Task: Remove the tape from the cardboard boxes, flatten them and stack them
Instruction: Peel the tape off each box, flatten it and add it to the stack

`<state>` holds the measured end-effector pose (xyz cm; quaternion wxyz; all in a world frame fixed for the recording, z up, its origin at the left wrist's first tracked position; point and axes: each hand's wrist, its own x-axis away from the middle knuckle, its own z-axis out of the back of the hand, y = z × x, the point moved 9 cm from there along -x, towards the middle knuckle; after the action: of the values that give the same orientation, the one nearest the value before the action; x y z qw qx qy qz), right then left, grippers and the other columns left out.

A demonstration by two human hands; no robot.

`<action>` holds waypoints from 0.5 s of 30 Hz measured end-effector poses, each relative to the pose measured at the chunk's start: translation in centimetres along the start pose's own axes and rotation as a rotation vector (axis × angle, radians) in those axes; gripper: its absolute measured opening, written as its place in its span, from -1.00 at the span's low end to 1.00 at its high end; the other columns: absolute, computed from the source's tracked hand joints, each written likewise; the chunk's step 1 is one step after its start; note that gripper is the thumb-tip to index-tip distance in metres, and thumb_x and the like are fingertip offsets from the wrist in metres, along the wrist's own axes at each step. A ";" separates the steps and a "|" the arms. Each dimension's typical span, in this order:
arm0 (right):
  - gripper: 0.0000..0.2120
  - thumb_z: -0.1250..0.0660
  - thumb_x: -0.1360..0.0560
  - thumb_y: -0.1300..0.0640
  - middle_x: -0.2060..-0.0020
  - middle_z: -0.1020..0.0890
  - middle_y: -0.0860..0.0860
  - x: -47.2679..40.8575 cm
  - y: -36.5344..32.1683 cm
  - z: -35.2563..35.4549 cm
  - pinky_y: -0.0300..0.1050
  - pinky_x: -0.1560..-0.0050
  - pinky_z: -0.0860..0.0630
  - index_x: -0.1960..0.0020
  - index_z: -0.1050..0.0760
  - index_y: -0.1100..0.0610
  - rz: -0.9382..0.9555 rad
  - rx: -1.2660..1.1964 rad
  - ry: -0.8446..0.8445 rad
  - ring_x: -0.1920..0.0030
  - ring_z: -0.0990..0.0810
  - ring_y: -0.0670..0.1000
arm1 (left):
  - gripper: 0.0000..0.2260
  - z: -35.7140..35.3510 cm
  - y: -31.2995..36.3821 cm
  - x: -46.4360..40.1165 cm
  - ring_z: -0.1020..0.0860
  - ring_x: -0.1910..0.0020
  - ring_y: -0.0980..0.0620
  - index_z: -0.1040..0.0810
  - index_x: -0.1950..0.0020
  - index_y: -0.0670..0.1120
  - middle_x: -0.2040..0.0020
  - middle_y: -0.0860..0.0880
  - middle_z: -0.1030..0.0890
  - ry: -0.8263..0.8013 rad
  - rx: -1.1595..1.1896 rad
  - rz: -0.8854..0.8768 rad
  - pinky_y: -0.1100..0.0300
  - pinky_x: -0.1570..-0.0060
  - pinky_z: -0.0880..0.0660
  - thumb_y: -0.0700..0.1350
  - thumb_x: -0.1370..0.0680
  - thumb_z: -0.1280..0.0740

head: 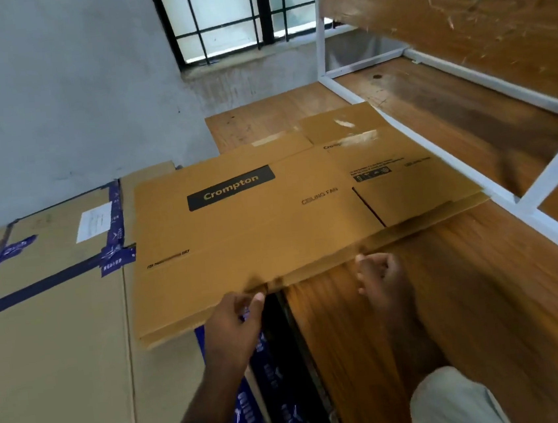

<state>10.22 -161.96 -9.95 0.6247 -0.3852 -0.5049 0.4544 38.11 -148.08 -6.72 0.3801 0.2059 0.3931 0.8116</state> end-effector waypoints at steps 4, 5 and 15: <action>-0.64 -0.34 -0.61 -0.14 -0.19 -0.56 -0.16 8.4 -1.2 -3.4 -0.17 -0.03 -0.49 -0.36 -0.44 -0.09 0.193 0.201 -0.197 -0.18 -0.55 -0.10 | -0.68 1.4 3.1 3.7 -0.53 -0.16 0.07 -0.58 -0.26 -0.07 -0.15 0.05 -0.61 0.043 -0.111 -0.225 0.16 -0.09 -0.43 0.10 -0.62 -0.34; -0.59 -0.34 -0.61 -0.15 -0.22 -0.53 -0.17 10.1 -1.3 -3.8 -0.21 -0.01 -0.46 -0.41 -0.40 -0.09 0.216 0.235 -0.225 -0.20 -0.53 -0.11 | -0.68 1.9 3.6 4.9 -0.52 -0.19 0.07 -0.57 -0.29 -0.07 -0.18 0.04 -0.61 0.048 -0.094 -0.256 0.16 -0.11 -0.40 0.09 -0.63 -0.33; -0.50 -0.38 -0.60 -0.07 -0.42 -0.46 -0.06 24.9 -3.6 3.2 -0.19 -0.18 -0.38 -0.50 -0.38 0.00 0.476 0.406 -0.239 -0.35 -0.45 -0.08 | -0.53 9.0 2.8 20.8 -0.58 -0.21 -0.07 -0.59 -0.29 -0.12 -0.21 -0.05 -0.63 0.102 -0.038 -0.293 0.04 -0.20 -0.50 0.18 -0.57 -0.23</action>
<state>9.64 -139.17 1.07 0.5014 -0.3038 -0.3697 0.7209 29.53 -128.67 1.69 0.4778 0.0975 0.4223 0.7641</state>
